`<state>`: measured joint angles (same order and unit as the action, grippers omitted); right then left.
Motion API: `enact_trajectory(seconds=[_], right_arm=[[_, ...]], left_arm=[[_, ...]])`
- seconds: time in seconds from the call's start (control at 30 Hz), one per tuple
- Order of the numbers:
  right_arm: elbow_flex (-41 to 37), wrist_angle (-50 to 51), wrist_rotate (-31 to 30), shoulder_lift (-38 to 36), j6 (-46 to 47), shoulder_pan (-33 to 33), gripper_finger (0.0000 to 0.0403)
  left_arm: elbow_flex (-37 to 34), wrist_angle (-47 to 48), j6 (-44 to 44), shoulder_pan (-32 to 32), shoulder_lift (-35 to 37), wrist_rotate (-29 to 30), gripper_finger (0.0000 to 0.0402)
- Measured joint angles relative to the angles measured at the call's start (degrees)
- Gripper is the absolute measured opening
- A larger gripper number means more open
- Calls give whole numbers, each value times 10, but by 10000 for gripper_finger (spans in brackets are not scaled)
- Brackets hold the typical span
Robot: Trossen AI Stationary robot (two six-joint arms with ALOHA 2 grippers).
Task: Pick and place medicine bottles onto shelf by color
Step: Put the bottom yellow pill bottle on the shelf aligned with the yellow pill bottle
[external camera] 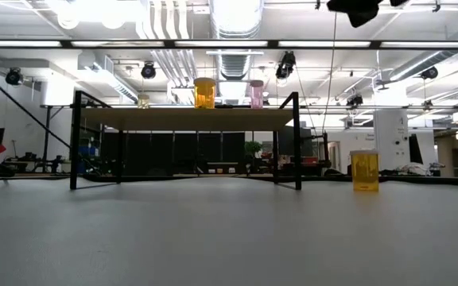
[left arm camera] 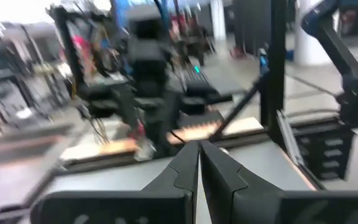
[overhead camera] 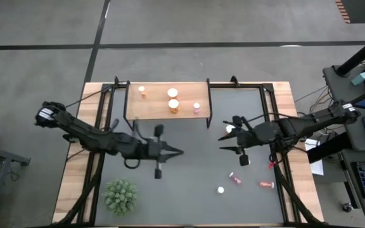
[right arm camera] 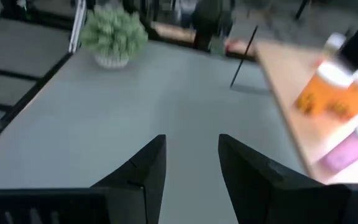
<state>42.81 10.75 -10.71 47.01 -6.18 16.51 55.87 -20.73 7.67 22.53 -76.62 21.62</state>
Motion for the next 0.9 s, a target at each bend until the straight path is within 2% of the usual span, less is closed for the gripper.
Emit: enact_trajectory(seconds=[0.2,0.33,0.4,0.6,0.77,0.9], right_arm=[[-66,-86,24,-82,-42,0,137],[-105,-125,70,-120,-43,1,137],[-123,-140,82,-132,-44,1,137],[-155,-171,84,-146,-43,1,137],[-159,-170,125,-147,-24,1,137],[-160,-171,127,-147,-22,2,137]], left_arm=[[155,178,-67,27,-105,0,2],[216,232,-89,40,-173,-21,2],[230,226,-91,43,-206,-47,2],[269,161,-109,45,-306,-55,12],[289,98,-84,41,-384,-54,67],[311,65,-89,27,-437,-52,127]])
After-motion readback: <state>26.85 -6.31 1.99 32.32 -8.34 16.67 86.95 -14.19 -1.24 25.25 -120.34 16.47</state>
